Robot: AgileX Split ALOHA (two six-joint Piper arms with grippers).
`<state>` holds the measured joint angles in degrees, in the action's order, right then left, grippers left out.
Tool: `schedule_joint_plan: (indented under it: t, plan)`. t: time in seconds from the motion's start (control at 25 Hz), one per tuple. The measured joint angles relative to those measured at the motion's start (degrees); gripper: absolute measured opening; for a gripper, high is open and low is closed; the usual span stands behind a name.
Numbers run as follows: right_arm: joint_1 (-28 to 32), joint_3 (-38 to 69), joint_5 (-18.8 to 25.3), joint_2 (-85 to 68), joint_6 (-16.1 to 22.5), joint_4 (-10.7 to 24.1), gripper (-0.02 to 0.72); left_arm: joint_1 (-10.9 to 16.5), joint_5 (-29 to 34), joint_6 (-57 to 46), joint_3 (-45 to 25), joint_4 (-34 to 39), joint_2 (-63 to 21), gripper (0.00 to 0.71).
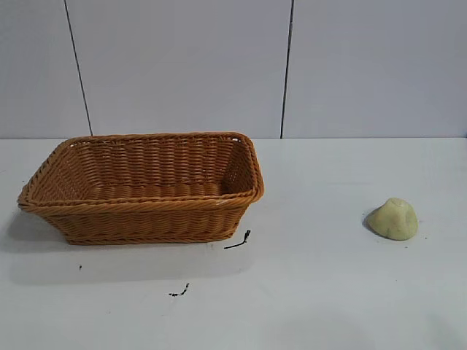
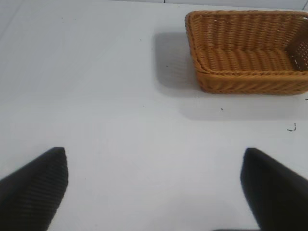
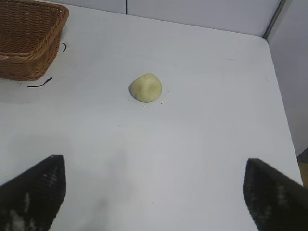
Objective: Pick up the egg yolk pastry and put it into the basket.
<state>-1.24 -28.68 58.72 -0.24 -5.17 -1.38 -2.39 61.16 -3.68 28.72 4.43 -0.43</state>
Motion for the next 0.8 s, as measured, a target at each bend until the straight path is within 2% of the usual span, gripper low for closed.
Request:
schedule_joint_plan:
  t: [0.52,0.8]
  plan:
    - [0.0,-0.1,-0.2,0.2,0.0,0.0,0.694,0.0,0.0,0.0,0.0,0.0,0.0,0.696]
    - [0.0,-7.2,-6.1,18.2,0.0,0.0,0.694,0.0,0.0,0.0,0.0,0.0,0.0,0.696]
